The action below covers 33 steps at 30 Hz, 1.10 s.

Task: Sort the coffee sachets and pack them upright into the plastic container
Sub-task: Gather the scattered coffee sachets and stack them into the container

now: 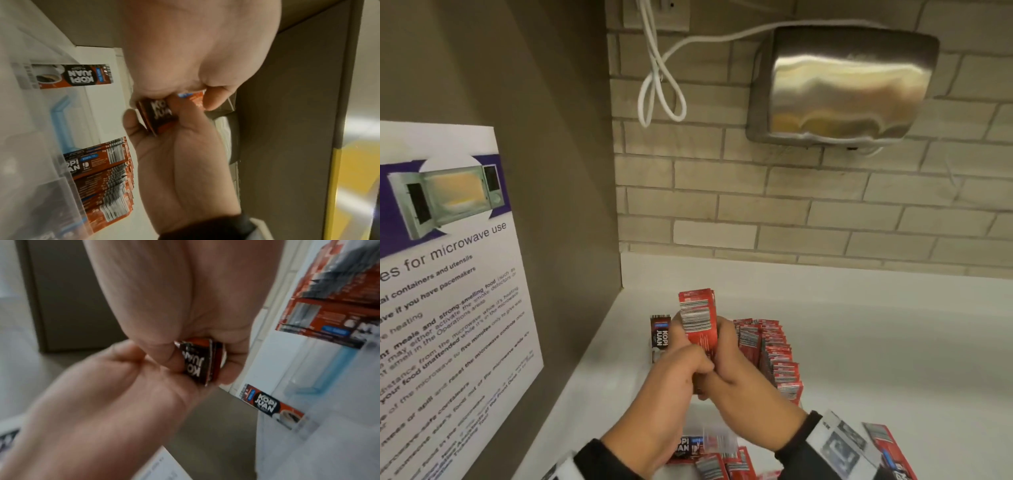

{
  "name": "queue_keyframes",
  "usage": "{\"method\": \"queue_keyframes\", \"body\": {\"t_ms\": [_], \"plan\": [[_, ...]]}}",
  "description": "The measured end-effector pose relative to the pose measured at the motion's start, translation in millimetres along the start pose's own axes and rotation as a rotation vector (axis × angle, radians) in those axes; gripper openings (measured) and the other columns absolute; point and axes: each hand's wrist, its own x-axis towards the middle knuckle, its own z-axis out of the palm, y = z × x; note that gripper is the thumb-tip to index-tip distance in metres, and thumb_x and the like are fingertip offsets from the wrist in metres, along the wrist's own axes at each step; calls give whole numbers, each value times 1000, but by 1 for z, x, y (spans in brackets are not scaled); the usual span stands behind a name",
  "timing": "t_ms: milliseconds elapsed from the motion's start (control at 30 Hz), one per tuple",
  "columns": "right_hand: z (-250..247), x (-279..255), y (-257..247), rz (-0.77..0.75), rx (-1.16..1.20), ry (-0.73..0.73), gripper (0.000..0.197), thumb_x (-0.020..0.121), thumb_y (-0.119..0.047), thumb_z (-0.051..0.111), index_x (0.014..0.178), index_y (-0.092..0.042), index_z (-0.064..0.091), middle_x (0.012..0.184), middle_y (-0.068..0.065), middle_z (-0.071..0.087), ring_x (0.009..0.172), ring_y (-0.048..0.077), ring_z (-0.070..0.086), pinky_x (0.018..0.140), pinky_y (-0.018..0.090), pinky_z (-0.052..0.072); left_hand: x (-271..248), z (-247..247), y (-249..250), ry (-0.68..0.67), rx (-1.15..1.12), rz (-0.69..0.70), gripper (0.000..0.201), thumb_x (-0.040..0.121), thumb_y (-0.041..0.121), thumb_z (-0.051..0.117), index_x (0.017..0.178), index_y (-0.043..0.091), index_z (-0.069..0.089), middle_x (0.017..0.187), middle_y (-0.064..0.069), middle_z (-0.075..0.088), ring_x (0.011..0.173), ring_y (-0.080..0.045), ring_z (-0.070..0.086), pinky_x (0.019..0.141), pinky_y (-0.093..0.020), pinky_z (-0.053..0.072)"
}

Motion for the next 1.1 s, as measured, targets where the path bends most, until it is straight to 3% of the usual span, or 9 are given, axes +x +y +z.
{"method": "queue_keyframes", "body": {"t_ms": [67,167,267,400,533,633,733,900,1100], "plan": [[4,0,7,-117,-261,56,44,92,-19,42,134,-23,28,120,-3,39,111,4,42,96,28,42,1,3,0,31,70,5,50,72,11,46,121,22,47,99,-7,64,91,-10,64,75,-22,48],[-8,0,-3,-92,-663,-5,48,95,-26,44,139,-23,23,122,-4,28,110,11,30,99,31,35,5,2,3,72,127,-4,34,89,-4,36,112,18,46,88,-5,59,73,-4,62,60,-19,47],[-30,5,-24,28,-562,-114,49,92,-27,52,135,-25,29,118,-4,28,107,10,36,98,27,37,11,-5,1,99,284,58,33,94,1,33,113,26,43,88,-7,52,77,-12,52,64,-24,42],[-66,24,-47,78,-456,4,59,91,-20,56,141,-31,28,127,-4,33,106,13,50,81,12,43,27,-9,-6,-6,474,80,30,100,11,32,121,32,34,102,-12,51,89,-11,48,77,-25,40],[-69,47,-48,107,-707,-206,38,87,-14,58,121,-29,56,114,0,51,98,14,53,81,19,41,47,1,-16,-129,580,25,35,103,18,32,136,21,21,114,7,49,96,1,47,74,-5,41],[-61,56,-28,121,-853,-227,28,83,-8,58,108,-19,65,99,1,48,88,13,49,77,22,41,58,5,-26,-157,601,-13,53,102,12,32,147,17,3,127,-7,47,102,-9,50,76,-8,43],[-59,58,-6,163,-901,-205,21,82,-4,57,98,-13,67,95,0,44,84,17,50,74,22,39,66,6,-39,-183,660,-41,50,100,7,36,144,10,10,123,-6,44,104,-9,46,71,-1,40],[-57,58,16,252,-940,-200,24,79,4,53,92,-11,66,98,5,49,90,23,56,79,28,47,84,4,-66,-128,797,-128,40,96,7,44,134,6,32,129,-13,50,109,-18,51,91,-28,43],[-53,56,29,320,-1013,-257,24,81,7,51,95,-8,64,112,10,51,95,25,55,78,28,44,98,6,-81,-280,991,-312,46,90,11,55,132,6,36,124,-13,57,110,-24,56,93,-32,46]]}}
